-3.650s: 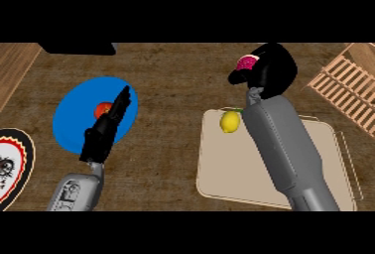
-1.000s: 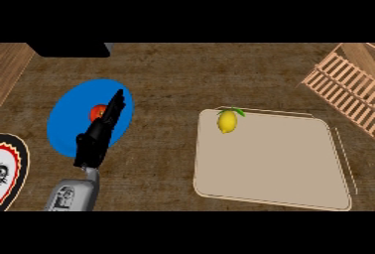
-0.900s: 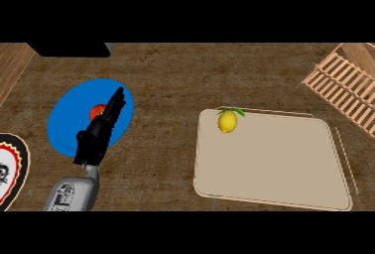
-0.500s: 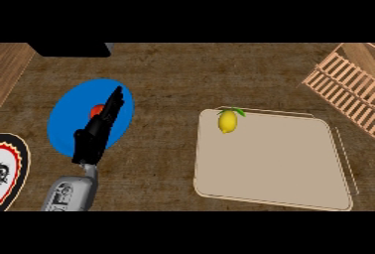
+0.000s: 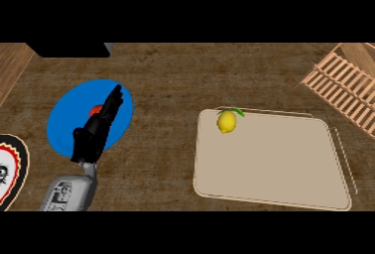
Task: Pick the cupcake from the tray and place it in the tiered shelf
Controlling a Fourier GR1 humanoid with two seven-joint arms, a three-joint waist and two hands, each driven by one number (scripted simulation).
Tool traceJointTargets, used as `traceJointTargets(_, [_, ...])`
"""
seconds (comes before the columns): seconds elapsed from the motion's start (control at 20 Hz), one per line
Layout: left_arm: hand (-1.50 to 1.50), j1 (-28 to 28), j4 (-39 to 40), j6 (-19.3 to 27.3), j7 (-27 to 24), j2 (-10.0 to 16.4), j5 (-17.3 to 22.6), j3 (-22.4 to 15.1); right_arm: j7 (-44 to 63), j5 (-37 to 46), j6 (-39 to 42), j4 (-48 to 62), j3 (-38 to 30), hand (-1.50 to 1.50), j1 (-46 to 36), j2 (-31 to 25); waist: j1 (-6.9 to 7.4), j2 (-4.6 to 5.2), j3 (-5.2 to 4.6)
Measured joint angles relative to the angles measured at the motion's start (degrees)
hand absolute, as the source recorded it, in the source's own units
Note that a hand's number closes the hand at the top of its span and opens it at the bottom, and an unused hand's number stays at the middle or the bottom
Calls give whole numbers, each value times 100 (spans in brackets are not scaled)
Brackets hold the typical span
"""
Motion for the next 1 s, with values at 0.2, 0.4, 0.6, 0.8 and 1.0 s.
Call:
traceJointTargets(0.2, [0, 51, -109, -14, 71, -26, -4, -44, 613, 569, 185, -69, -89, -150, 236, 19, -6, -4, 0])
traceJointTargets(0.4, [0, 96, -134, -57, 90, 21, 30, 12, 827, 733, 344, -520, -111, -150, 480, 183, -28, -14, 1])
traceJointTargets(0.6, [0, 144, -249, -48, 151, -13, 33, -11, 791, 506, 354, -1094, -183, -150, 647, 283, -40, -20, 1])
traceJointTargets(0.8, [0, 89, -141, -10, 103, -33, -18, -7, 666, 141, 189, -1277, -267, -150, 569, 289, -30, -11, 2])
traceJointTargets(1.0, [0, 112, -164, -39, 86, -7, -11, 20, 681, -221, 283, -1848, -164, -150, 681, 461, -40, -17, 2])
